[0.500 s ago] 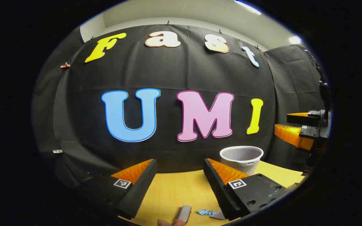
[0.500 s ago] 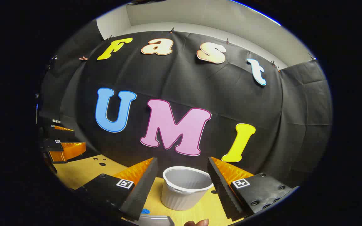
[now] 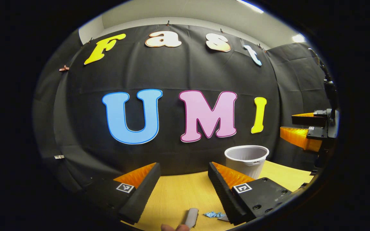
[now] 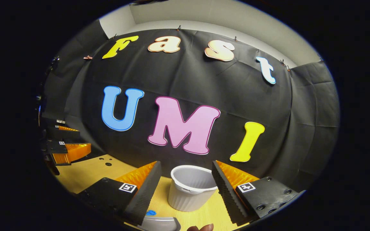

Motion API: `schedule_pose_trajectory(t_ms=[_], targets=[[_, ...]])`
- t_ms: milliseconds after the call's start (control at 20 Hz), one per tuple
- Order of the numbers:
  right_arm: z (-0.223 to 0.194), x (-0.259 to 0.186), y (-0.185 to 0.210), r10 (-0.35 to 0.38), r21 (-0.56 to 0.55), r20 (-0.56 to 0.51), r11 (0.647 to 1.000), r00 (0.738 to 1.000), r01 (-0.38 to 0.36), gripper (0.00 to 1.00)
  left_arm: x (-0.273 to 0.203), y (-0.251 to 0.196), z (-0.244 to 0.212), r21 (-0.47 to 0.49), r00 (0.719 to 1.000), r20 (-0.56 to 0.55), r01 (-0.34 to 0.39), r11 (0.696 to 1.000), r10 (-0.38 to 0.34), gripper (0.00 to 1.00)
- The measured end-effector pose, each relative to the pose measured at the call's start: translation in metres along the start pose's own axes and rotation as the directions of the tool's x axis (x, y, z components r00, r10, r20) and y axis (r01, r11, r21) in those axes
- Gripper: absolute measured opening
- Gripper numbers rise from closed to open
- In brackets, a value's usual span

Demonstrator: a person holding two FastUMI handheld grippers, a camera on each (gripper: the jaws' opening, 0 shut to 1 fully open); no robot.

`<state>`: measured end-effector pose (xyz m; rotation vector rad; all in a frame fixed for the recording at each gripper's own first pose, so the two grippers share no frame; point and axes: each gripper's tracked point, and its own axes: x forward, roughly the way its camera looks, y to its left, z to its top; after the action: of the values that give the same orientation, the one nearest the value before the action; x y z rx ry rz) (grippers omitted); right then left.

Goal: Pick up the small broom and dustpan from the desktop, sweep the trash into the dustpan with the broom, and then empty the trash into the garbage bin.

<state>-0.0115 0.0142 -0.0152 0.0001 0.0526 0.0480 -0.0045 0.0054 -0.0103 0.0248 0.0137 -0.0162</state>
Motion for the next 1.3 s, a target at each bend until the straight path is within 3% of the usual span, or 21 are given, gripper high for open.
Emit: schedule_pose_trajectory(t_ms=[450,600,700,800,900,1200,1300], targets=[[-0.042,-0.022,0.007,0.072,0.021,-0.132,0.997,0.989,-0.07,0.98,-0.003,0.006,-0.021,0.004,0.999,-0.033,-0.013,1.0,0.013,0.95],[-0.07,-0.035,0.021,0.152,0.018,-0.227,0.988,0.962,-0.151,0.98,-0.004,0.003,-0.028,0.013,0.999,-0.046,-0.01,1.0,0.01,0.96],[-0.095,-0.049,0.031,0.208,0.046,-0.303,0.978,0.93,-0.203,0.98,-0.004,0.004,-0.033,0.02,0.998,-0.056,-0.01,1.0,0.011,0.95],[-0.128,-0.064,0.04,0.25,0.062,-0.406,0.967,0.879,-0.246,0.98,-0.005,0.003,-0.038,0.021,0.998,-0.065,-0.01,1.0,0.012,0.95],[-0.17,-0.079,0.041,0.263,0.053,-0.53,0.959,0.806,-0.278,0.98,-0.004,0.002,-0.044,0.024,0.997,-0.077,-0.015,1.0,0.016,0.95],[-0.268,-0.133,0.053,0.301,0.151,-0.791,0.94,0.533,-0.307,0.97,-0.005,0.001,-0.054,0.043,0.996,-0.09,-0.013,0.999,0.017,0.95],[-0.293,-0.143,0.057,0.314,0.193,-0.829,0.937,0.463,-0.29,0.97,-0.006,0.003,-0.059,0.047,0.995,-0.098,-0.019,0.999,0.023,0.95]])
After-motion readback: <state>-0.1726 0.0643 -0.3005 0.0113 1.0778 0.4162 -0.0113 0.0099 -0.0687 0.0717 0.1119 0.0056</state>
